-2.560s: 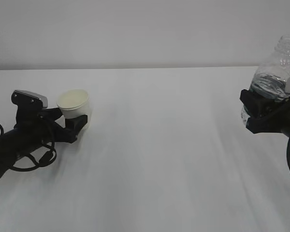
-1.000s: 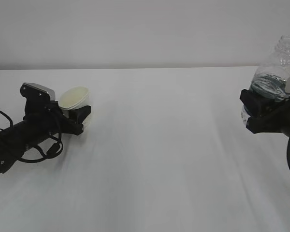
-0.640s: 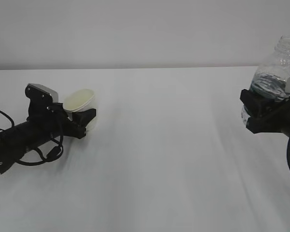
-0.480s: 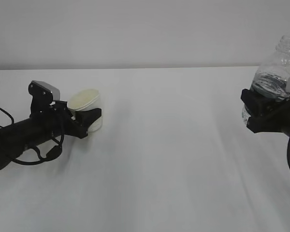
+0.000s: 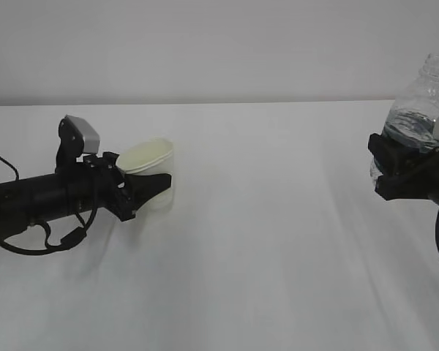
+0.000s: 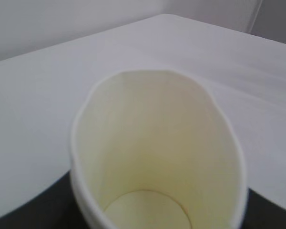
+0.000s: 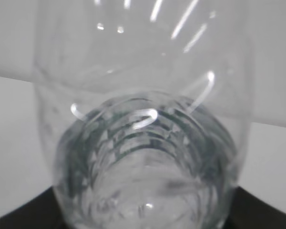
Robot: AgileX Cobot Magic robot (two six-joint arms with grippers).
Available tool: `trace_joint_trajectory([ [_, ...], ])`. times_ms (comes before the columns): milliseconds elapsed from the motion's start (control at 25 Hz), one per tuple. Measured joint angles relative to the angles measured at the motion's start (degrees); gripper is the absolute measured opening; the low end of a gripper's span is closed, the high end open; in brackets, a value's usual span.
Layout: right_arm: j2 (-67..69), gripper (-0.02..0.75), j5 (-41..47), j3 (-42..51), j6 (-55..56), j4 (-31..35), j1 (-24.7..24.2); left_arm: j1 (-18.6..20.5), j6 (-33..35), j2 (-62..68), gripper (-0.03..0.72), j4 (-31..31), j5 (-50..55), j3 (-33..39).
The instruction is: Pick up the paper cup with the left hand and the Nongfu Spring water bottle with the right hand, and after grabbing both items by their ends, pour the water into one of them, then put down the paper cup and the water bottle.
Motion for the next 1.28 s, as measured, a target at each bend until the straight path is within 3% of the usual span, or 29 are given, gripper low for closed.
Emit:
trace_joint_trajectory([
  [240, 0.0, 0.393, 0.0, 0.0, -0.5, 0.1, 0.0, -3.6, -1.4, 0.0, 0.425, 4.1, 0.0, 0.0],
  [880, 0.0, 0.393, 0.0, 0.0, -2.1, 0.1, 0.0, -16.2, -5.0, 0.0, 0.425, 6.0, 0.0, -5.2],
  [1280, 0.0, 0.394, 3.0, 0.0, -3.4, -0.5, 0.0, -18.7, -5.2, 0.0, 0.425, 6.1, 0.6, -5.4],
])
